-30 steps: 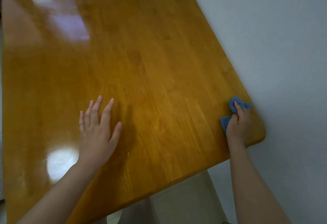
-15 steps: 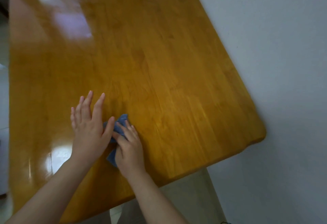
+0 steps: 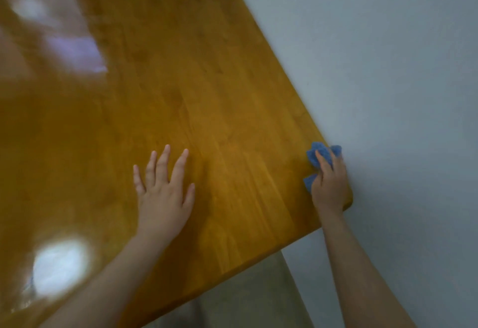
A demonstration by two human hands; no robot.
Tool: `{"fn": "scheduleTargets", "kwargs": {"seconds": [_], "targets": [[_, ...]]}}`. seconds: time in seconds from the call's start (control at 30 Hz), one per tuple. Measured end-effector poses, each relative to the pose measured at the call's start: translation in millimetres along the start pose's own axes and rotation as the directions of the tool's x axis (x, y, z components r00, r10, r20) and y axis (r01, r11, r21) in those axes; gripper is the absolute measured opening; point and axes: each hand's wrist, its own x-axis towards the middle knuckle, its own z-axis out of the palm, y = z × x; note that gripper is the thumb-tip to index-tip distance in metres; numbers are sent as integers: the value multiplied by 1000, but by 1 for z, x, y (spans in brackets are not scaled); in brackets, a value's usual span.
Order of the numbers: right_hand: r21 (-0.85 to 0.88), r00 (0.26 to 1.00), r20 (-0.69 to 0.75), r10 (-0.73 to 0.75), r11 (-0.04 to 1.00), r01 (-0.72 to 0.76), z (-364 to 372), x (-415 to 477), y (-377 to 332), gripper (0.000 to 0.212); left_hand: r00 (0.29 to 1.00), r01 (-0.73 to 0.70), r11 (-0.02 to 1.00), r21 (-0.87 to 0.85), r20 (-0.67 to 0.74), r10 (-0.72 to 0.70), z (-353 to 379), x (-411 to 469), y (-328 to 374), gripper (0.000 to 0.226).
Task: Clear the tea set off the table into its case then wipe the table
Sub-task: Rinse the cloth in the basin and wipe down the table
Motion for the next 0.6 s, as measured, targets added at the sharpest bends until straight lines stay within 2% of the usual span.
{"fn": "scheduleTargets", "kwargs": {"seconds": [0.1, 0.17, 0.33, 0.47, 0.6], "targets": [[-154, 994, 111, 16, 988, 1, 11, -3, 29, 55, 997, -76, 997, 6, 16, 76, 8, 7, 26, 63], [-225, 992, 107, 67, 973, -41, 17, -13, 33, 52, 994, -110, 994, 4, 25, 110, 12, 9, 38, 65], [-220, 981, 0, 196, 957, -191, 18, -16, 43, 49, 988, -149, 989, -15, 28, 150, 22, 8, 41, 68], [-218, 980, 46, 194, 959, -179, 24, -7, 49, 47, 991, -131, 991, -13, 32, 132, 28, 1, 30, 62], [-158, 980, 34, 197, 969, -190, 22, -6, 42, 49, 994, -97, 995, -27, 39, 98, 28, -5, 21, 62]]}}
